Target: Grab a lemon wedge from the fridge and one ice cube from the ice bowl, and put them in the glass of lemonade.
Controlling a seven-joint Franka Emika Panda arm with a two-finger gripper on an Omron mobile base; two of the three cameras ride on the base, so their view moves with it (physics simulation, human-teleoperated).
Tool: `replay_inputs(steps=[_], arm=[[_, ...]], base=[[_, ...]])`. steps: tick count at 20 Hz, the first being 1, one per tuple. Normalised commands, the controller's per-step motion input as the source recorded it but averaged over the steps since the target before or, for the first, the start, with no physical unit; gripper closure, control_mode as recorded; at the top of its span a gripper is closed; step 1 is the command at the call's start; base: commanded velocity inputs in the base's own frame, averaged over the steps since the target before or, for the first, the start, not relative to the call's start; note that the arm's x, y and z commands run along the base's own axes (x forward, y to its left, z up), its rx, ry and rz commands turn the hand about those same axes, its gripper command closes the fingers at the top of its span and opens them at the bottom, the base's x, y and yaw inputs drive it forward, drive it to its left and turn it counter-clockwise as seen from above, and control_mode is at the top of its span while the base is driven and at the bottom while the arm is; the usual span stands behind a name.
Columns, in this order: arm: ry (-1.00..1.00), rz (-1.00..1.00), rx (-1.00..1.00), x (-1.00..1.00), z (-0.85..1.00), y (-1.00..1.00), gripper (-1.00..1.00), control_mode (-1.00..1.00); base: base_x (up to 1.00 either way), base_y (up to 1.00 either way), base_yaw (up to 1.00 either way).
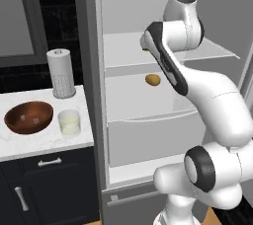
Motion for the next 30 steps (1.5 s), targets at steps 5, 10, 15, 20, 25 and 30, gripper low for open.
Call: replay_inputs(steps=[5, 10, 15, 20, 25, 30], arm=[[0.17, 0.00, -0.07, 0.42, -0.14, 0.12, -1.00, -1.00], [-0.10, 0.00, 0.02, 0.07, -0.61, 0.00, -1.00, -1.00], [-0.07, 0.00, 0.00, 0.53, -0.28, 0.00, -1.00, -1.00], [0.00, 0.00, 0.00, 0.53, 0.05, 0.00, -1.00, -1.00], [0.00, 0.00, 0.00, 0.60, 0.01, 0.04, -1.00, -1.00], [0.00, 0.00, 0.00, 0.21, 0.03, 0.09, -1.00, -1.00]], base=[[0.00, 0.00, 0.00], [0.00, 0.00, 0.00], [0.00, 0.00, 0.00], [0.00, 0.00, 0.00], [0.00, 0.00, 0.00], [0.00, 0.00, 0.00]])
